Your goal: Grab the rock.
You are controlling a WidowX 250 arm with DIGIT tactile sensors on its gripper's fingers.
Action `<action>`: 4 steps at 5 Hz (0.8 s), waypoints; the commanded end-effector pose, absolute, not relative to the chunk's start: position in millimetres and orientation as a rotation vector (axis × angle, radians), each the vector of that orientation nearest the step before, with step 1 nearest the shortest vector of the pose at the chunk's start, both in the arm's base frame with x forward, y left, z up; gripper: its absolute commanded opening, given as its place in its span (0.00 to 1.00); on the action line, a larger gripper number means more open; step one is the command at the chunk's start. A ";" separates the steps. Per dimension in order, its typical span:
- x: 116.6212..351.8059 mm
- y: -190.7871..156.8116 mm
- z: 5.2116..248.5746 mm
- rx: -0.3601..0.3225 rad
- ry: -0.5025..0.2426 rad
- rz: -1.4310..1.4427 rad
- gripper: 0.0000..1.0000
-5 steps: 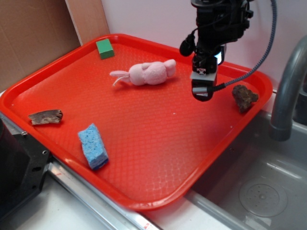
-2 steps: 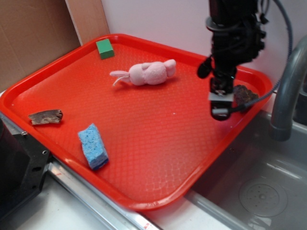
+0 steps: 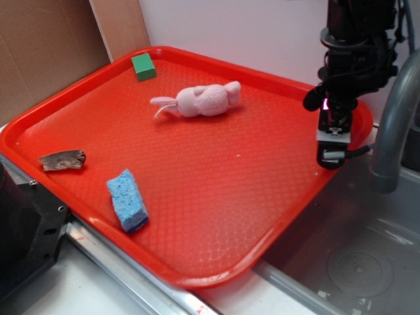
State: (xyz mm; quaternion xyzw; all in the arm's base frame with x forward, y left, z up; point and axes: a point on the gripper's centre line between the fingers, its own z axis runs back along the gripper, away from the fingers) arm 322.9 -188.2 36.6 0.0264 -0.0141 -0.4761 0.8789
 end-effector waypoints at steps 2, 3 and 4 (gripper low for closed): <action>276.1 -175.5 71.0 0.081 -0.016 -0.928 0.00; 241.5 -137.6 92.4 0.066 0.038 -0.696 0.00; 217.3 -112.9 113.2 0.027 0.051 -0.475 0.00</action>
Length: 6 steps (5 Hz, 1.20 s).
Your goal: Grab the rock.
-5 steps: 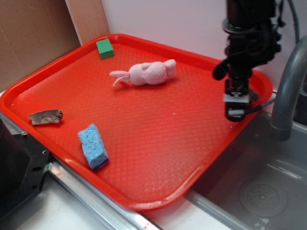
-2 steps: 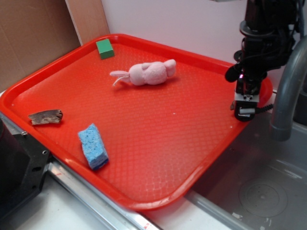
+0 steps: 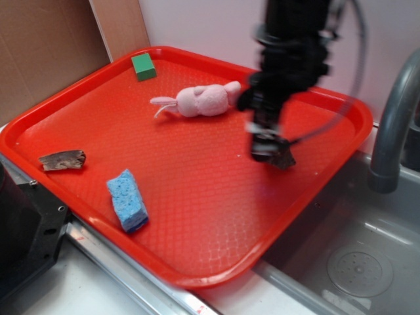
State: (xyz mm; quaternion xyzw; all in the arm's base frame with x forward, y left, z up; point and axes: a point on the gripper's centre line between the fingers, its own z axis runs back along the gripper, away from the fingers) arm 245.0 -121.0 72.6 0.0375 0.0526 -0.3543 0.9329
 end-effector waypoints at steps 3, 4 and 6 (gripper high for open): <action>257.1 -160.5 69.7 0.101 -0.042 -1.096 1.00; 241.9 -168.9 54.1 0.080 0.010 -1.349 1.00; 217.3 -172.0 68.7 0.015 0.000 -1.405 1.00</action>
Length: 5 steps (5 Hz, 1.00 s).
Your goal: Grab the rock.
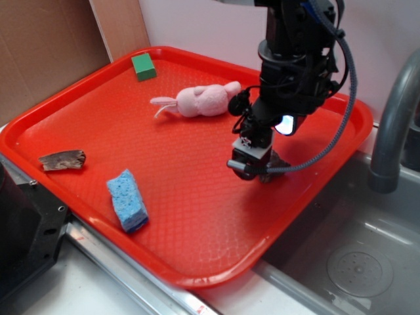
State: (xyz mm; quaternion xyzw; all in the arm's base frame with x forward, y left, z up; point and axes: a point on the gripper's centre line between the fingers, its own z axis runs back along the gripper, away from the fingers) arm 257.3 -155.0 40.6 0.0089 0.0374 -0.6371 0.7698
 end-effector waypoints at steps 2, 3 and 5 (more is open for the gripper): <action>220.0 -169.6 66.0 0.027 0.014 -1.382 1.00; 223.7 -170.1 52.7 0.015 0.046 -1.394 1.00; 217.4 -167.2 29.8 0.021 0.142 -1.345 0.00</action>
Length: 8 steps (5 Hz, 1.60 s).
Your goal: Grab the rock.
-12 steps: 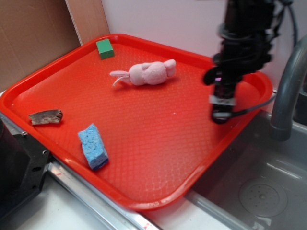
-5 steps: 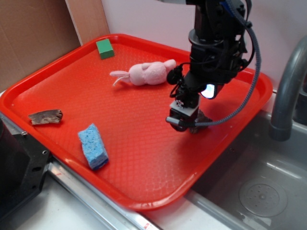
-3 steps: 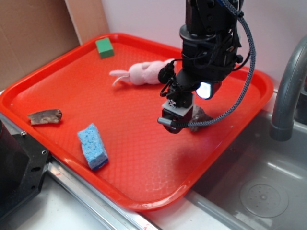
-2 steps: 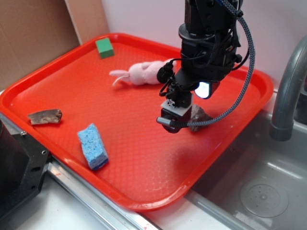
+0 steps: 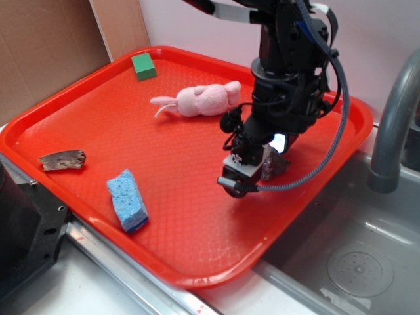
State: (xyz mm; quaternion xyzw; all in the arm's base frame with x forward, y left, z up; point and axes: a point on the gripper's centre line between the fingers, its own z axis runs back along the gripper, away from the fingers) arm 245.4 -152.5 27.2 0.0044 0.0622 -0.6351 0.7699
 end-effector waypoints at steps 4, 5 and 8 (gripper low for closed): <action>216.8 -108.6 166.9 0.071 0.150 -0.523 0.00; 219.4 -84.5 203.7 0.036 0.086 -0.275 0.00; 246.6 -93.2 215.8 0.116 0.031 0.233 0.00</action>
